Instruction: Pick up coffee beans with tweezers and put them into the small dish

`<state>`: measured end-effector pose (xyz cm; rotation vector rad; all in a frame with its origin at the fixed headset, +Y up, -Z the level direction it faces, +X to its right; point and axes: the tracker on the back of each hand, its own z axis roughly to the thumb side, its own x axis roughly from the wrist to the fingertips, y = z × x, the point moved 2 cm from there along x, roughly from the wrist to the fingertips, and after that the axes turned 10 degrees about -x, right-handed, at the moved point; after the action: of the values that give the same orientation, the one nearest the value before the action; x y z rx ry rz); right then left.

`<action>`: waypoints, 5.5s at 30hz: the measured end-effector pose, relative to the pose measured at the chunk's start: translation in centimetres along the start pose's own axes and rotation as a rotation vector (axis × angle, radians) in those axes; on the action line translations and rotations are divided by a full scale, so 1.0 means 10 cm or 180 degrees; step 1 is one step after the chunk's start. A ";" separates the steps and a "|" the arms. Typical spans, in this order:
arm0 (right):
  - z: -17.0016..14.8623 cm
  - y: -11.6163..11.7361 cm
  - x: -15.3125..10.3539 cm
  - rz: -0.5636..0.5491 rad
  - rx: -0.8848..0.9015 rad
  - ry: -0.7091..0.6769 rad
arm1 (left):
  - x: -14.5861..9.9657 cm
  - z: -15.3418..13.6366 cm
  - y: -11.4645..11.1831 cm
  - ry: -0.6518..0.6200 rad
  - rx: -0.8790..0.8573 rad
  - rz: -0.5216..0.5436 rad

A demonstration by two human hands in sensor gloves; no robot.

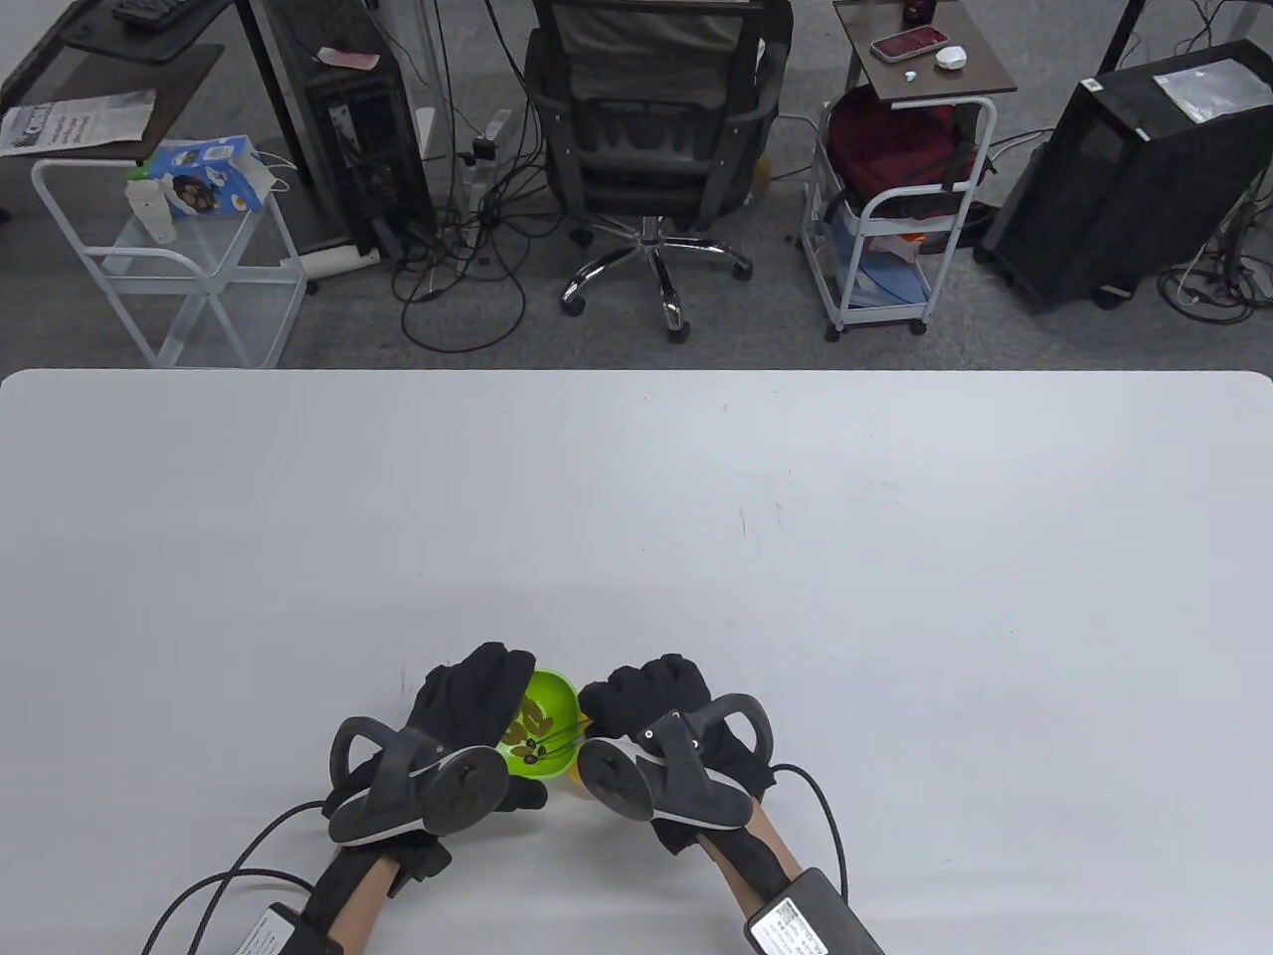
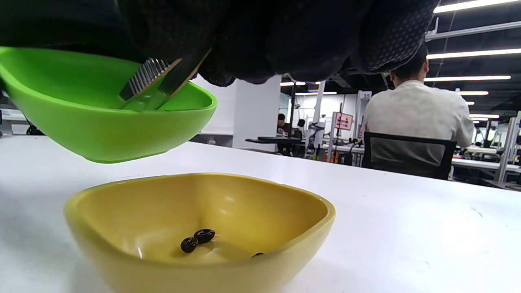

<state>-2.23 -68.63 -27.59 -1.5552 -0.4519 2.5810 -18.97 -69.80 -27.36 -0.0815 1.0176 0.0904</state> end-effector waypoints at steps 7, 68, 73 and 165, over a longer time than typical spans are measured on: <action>0.02 0.00 0.01 0.0007 -0.0103 -0.0001 | 0.00 0.01 0.00 -0.0001 0.0023 -0.0001; -0.29 -0.16 -0.02 -0.0049 0.0072 0.0309 | -0.01 0.01 0.00 -0.0003 0.0026 -0.0006; -0.45 -0.17 -0.07 -0.0054 0.0133 0.0463 | -0.01 0.01 0.01 0.0002 0.0024 -0.0005; 0.14 -0.08 0.00 -0.0249 -0.0493 -0.0137 | -0.02 0.00 0.03 0.0004 0.0028 -0.0001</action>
<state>-3.48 -68.18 -26.72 -1.4958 -0.7176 2.5791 -19.10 -69.51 -27.25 -0.0737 1.0193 0.0857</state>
